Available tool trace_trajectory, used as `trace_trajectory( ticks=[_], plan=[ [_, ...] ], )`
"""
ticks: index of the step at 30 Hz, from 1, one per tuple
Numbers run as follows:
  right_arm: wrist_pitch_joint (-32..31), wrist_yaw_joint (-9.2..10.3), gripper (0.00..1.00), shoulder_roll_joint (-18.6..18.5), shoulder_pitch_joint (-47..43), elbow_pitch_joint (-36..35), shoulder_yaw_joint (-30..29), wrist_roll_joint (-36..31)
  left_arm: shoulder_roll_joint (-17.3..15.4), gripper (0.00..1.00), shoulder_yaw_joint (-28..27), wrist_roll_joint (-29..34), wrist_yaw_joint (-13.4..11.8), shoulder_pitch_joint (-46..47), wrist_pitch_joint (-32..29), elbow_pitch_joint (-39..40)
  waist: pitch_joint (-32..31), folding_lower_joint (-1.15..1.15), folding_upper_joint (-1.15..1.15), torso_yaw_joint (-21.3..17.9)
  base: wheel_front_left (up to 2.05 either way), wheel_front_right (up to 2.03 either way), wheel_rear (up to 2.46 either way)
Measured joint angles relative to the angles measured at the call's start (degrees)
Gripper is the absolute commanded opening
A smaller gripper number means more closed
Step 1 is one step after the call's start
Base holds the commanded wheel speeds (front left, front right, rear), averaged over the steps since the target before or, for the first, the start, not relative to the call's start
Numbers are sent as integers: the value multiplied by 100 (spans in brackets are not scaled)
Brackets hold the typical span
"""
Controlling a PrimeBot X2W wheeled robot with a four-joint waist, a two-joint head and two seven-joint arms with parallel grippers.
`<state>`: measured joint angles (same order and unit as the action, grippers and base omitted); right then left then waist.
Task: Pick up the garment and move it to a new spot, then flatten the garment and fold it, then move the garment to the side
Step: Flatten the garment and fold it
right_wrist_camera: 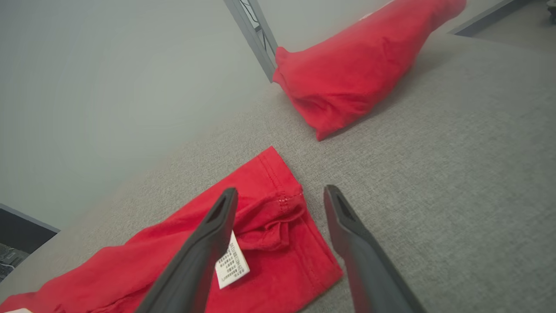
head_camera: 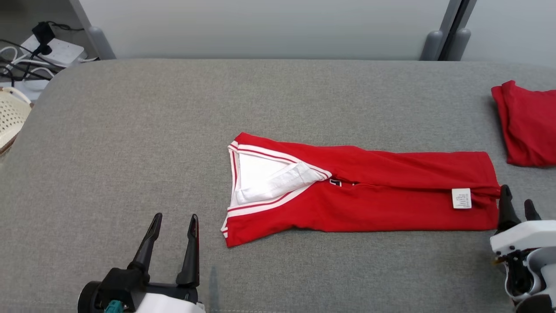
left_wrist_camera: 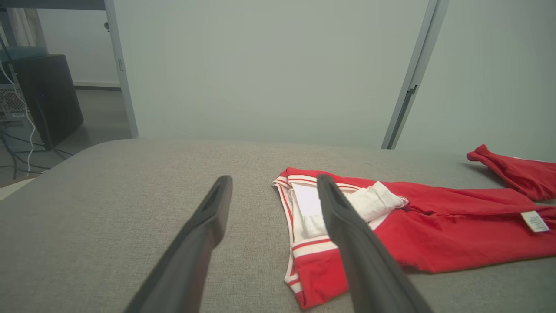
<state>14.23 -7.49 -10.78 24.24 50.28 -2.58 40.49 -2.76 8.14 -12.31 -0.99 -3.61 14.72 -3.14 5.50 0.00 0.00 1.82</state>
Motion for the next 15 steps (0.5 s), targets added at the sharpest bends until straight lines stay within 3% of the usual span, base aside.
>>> trace_trajectory(
  ticks=[15],
  plan=[
    [-261,0,100,-172,1037,1470,116,512,10,100,10,10,93,445,1,-57,554,0,0,310,0,0,0]
  ],
)
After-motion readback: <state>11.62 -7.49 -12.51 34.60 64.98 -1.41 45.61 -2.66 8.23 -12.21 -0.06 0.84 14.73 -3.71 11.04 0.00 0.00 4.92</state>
